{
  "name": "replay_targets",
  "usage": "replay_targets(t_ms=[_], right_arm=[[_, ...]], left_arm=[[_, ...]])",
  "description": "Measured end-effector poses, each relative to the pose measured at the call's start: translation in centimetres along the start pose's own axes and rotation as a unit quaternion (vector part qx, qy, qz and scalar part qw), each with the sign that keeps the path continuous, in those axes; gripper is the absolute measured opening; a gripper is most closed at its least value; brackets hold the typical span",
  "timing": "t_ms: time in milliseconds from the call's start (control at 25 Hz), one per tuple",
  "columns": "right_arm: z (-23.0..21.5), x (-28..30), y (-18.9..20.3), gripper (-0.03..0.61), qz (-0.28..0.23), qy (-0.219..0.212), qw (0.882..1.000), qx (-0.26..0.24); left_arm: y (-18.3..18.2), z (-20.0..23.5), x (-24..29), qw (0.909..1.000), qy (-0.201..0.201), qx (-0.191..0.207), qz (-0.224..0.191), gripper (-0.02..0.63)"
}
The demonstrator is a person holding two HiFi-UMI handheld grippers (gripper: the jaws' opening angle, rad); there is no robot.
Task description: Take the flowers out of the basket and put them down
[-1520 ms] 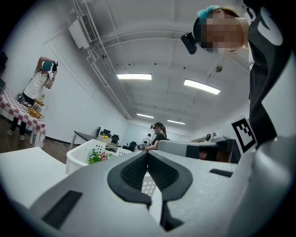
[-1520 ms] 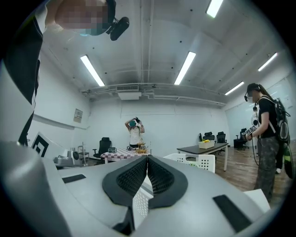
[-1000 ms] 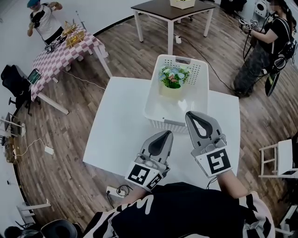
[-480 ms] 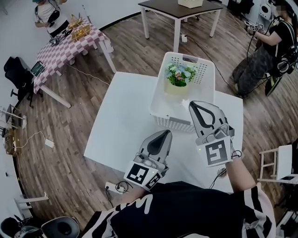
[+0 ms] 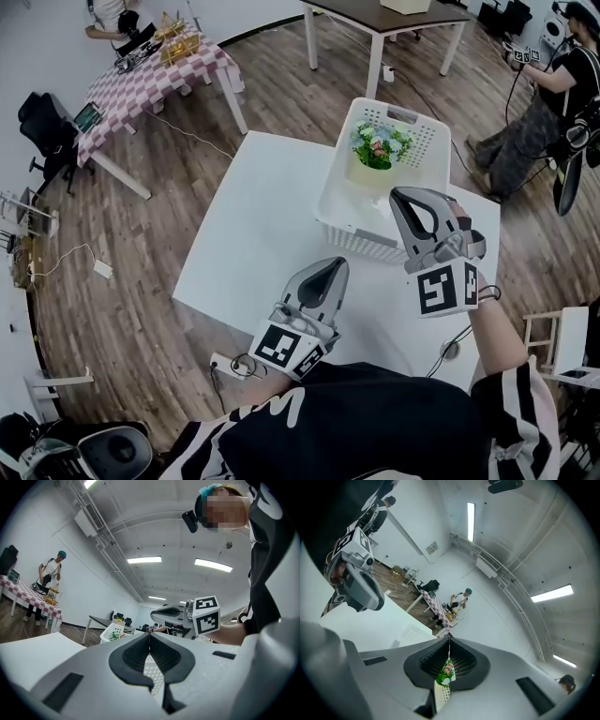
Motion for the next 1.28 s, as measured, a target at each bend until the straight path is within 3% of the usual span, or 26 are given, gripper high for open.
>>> replay_targets(t_ms=[320, 520, 800, 1280], right_arm=[[-0.4, 1.3, 0.5, 0.018, 0.014, -0.024, 0.998, -0.061], [-0.7, 2.0, 0.3, 0.018, 0.017, -0.04, 0.992, -0.119], [-0.6, 2.1, 0.3, 0.018, 0.021, -0.061, 0.985, -0.16], [-1.1, 4.4, 2.5, 0.018, 0.039, -0.087, 0.981, -0.168]], left_arm=[[-0.8, 0.9, -1.3, 0.9997, -0.021, 0.01, -0.005, 0.005], [-1.4, 1.3, -2.3, 0.9992, -0.035, 0.016, -0.006, 0.005], [-1.9, 1.3, -3.0, 0.9987, -0.045, 0.02, -0.014, 0.005], [-1.8, 2.7, -4.7, 0.9966, -0.077, 0.024, -0.015, 0.005]])
Point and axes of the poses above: the fingertips, and each gripper's own axes: x forward along the fingers, z to its left, y out of its underside, the point moved 1 cm from there along -x, backward along the fingers, and after that the axes turned 14 degrees about -z, right-handed, at the moved point
